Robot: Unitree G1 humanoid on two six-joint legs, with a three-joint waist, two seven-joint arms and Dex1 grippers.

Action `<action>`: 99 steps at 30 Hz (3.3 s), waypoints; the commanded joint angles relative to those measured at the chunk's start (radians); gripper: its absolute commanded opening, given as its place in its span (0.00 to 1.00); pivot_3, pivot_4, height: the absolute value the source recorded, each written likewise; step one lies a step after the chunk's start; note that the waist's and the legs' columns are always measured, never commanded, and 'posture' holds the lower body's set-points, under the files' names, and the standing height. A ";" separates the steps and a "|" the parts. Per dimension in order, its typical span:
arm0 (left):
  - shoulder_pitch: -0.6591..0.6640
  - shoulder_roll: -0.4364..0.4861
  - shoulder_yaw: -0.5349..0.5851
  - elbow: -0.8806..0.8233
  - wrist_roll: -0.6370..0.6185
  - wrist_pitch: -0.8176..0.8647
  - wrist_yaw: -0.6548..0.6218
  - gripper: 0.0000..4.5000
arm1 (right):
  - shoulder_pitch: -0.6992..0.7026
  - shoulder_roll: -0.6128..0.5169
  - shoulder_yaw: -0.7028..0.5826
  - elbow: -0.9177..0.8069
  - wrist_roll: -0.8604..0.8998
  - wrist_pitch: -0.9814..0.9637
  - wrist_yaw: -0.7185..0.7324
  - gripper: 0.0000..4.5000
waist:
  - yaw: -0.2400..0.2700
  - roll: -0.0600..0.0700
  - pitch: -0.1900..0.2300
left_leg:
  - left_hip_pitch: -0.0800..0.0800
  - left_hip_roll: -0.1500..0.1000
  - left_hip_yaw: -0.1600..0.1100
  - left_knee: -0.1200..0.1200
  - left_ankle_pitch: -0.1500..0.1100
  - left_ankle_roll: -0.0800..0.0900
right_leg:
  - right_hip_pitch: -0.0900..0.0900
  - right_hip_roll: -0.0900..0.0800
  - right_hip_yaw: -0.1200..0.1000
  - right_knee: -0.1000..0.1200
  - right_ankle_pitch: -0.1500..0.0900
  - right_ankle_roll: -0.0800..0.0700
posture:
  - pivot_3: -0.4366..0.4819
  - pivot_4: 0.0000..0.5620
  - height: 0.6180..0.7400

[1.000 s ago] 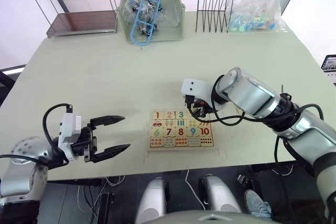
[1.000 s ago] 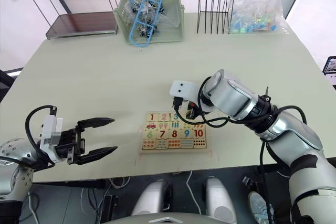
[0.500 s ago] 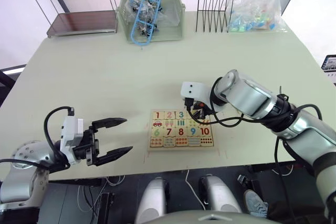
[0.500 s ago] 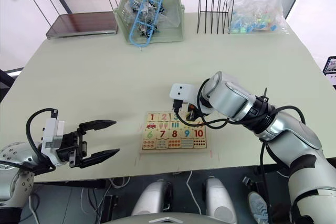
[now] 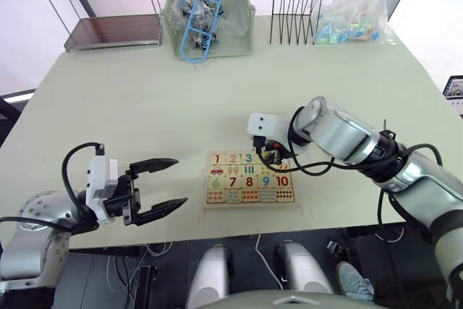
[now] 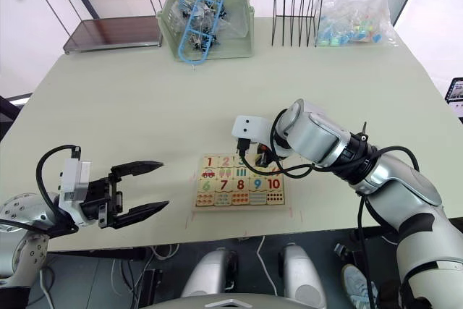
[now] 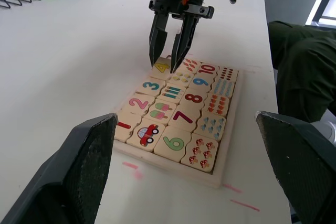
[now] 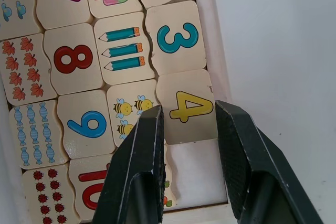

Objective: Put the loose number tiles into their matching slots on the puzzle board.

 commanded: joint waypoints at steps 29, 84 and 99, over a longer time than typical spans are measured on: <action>-0.016 0.007 0.012 -0.021 -0.019 0.014 0.001 1.00 | -0.016 -0.040 -0.051 -0.033 0.001 -0.046 0.056 0.99 | 0.000 -0.001 0.000 | -0.012 0.000 -0.001 0.001 0.000 0.000 | -0.011 0.000 -0.002 0.000 0.003 0.003 | 0.48 0.27 1.00; -0.011 -0.060 0.040 0.151 -0.021 -0.097 -0.037 1.00 | 0.659 0.080 -0.662 -0.012 0.178 -0.826 -0.071 0.02 | 0.005 -0.002 -0.001 | -0.012 -0.001 0.002 0.003 0.000 0.000 | -0.008 0.002 -0.002 0.001 0.003 0.003 | 0.48 0.27 1.00; 0.141 -0.226 0.045 -0.147 -0.027 0.038 0.363 1.00 | 1.033 0.083 -0.912 -0.235 0.214 -0.947 -0.286 0.02 | 0.008 -0.004 -0.002 | -0.012 -0.001 0.001 0.004 0.000 0.000 | -0.008 0.002 -0.001 0.002 0.003 0.004 | 0.48 0.27 1.00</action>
